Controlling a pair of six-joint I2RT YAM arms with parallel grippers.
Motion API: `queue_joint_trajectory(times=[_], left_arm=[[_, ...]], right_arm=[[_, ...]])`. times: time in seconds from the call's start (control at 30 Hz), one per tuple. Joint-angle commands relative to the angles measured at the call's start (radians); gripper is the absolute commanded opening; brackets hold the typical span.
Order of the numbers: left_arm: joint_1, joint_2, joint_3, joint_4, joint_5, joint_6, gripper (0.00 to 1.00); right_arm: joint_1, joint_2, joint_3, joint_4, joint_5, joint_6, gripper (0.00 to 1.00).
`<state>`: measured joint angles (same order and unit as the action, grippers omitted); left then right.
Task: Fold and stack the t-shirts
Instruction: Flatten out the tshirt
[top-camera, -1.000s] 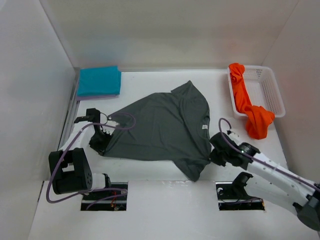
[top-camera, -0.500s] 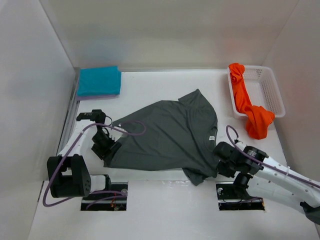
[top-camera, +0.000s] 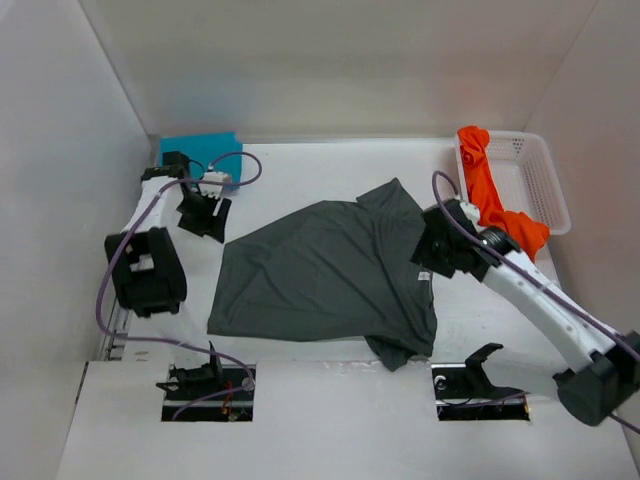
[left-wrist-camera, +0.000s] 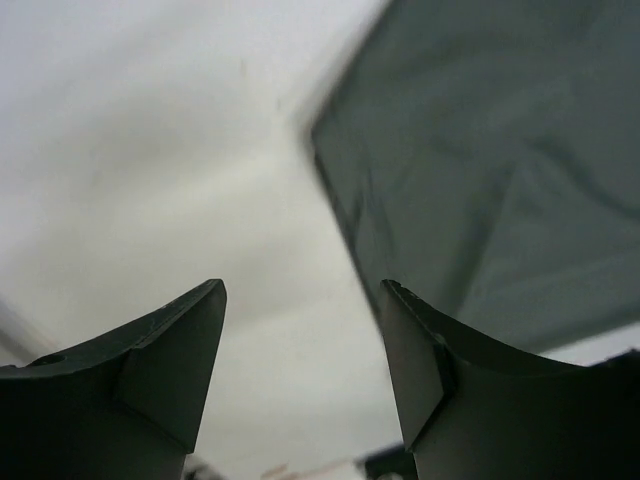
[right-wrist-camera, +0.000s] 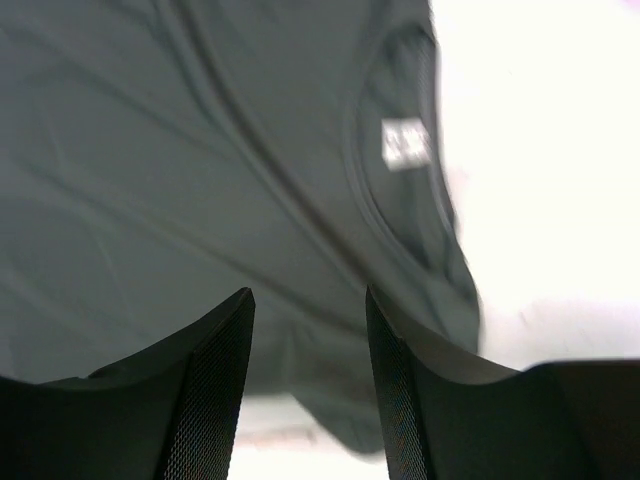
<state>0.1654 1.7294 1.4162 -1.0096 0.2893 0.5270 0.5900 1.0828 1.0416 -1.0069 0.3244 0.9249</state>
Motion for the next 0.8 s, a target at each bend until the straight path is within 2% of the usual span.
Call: queue_joint_trajectory(times=[0.0,0.13,0.37,0.43,0.53,0.6,0.77], left_arm=[[-0.066,0.137,0.076,0.132,0.022,-0.180,0.60],[-0.123,0.223,0.096,0.146,0.033,-0.206,0.60],[-0.183,0.269,0.012,0.183,-0.036,-0.199,0.57],[-0.200,0.271,-0.019,0.183,-0.038,-0.193,0.46],[-0.226,0.236,-0.052,0.189,-0.026,-0.191,0.22],[-0.253,0.184,-0.072,0.195,-0.019,-0.185,0.12],[-0.376,-0.083,-0.146,0.265,-0.113,-0.107,0.07]], right_arm=[[-0.109,0.132,0.018,0.347,-0.155,-0.205,0.53],[-0.150,0.281,0.017,0.485,-0.209,-0.224,0.53],[-0.157,0.431,0.021,0.583,-0.240,-0.228,0.53],[-0.155,0.453,0.017,0.597,-0.242,-0.227,0.53],[-0.155,0.471,0.000,0.625,-0.251,-0.222,0.53],[-0.155,0.476,-0.015,0.643,-0.262,-0.218,0.52],[-0.155,0.453,-0.072,0.692,-0.263,-0.207,0.52]])
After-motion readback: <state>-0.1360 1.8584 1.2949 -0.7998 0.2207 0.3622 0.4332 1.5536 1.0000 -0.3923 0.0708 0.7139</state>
